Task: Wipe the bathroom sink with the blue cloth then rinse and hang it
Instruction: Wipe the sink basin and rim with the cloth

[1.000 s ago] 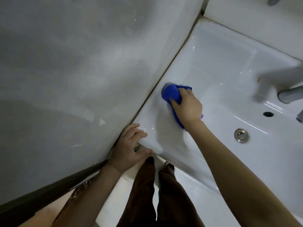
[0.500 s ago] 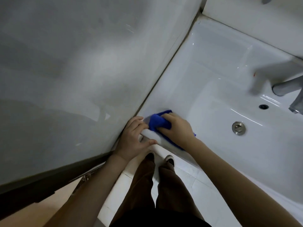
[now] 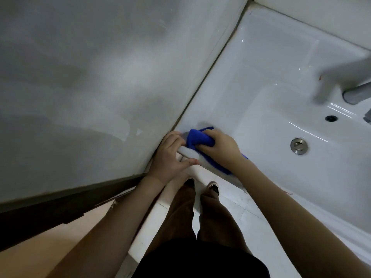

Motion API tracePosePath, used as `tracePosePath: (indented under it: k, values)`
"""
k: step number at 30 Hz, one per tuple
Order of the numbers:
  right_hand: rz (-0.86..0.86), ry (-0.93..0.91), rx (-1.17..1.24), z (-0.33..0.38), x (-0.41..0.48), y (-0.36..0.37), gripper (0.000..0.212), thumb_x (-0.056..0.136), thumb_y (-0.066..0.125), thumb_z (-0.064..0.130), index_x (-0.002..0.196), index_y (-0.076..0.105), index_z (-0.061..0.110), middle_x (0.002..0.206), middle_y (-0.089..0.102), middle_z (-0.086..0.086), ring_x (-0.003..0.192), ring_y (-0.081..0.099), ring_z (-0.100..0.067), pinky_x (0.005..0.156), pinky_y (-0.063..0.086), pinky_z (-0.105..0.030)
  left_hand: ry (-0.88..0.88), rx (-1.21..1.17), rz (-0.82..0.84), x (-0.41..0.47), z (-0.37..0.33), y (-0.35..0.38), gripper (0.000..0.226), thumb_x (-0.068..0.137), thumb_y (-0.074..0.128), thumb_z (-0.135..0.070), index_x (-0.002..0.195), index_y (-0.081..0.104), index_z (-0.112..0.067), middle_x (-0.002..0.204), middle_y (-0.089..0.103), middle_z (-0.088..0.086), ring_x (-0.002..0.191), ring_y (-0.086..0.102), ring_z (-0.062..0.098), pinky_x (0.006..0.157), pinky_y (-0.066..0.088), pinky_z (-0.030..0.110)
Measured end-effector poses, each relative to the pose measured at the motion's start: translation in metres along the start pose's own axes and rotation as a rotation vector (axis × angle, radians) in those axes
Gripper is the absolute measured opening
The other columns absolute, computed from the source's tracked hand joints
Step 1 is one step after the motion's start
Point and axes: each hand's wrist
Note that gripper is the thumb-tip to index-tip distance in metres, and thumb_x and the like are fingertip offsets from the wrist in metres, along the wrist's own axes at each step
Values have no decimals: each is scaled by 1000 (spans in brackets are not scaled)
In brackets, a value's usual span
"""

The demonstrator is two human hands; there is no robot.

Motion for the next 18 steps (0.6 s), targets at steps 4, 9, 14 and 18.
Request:
tracePosePath:
  k: [4,9,14,18]
  values:
    - [33,151,18,-47,-58,-27,29,80,59,57,103,61,41,81,61,23,75,58,-1,63,41,-19,-22,3,-5,0,3,2,52,65,79,-45,94,64,-5,105,62,12,120,45,18,106,20,6]
    - [-63,141,20,-45,-57,-23,36,77,55,60,110,58,46,91,65,21,80,60,-7,69,44,-26,-24,18,-4,1,2,3,54,67,73,-50,93,64,-3,102,61,11,119,45,19,107,22,9]
    - [-142,-27,-143,-1,-1,5,31,86,60,51,110,60,30,96,62,6,83,58,-16,66,47,-33,44,126,65,0,-1,-3,54,76,65,-53,102,64,-7,109,61,10,118,46,22,109,19,13]
    - [-230,-92,-257,-31,14,-18,40,88,61,48,121,58,26,103,59,0,86,60,-25,60,37,-29,154,216,98,0,2,0,52,82,61,-51,108,67,-6,113,65,10,117,50,22,113,23,26]
Point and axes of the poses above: each hand's wrist, its own x-axis towards the middle knuckle, its own y-axis out of the palm, z = x × y
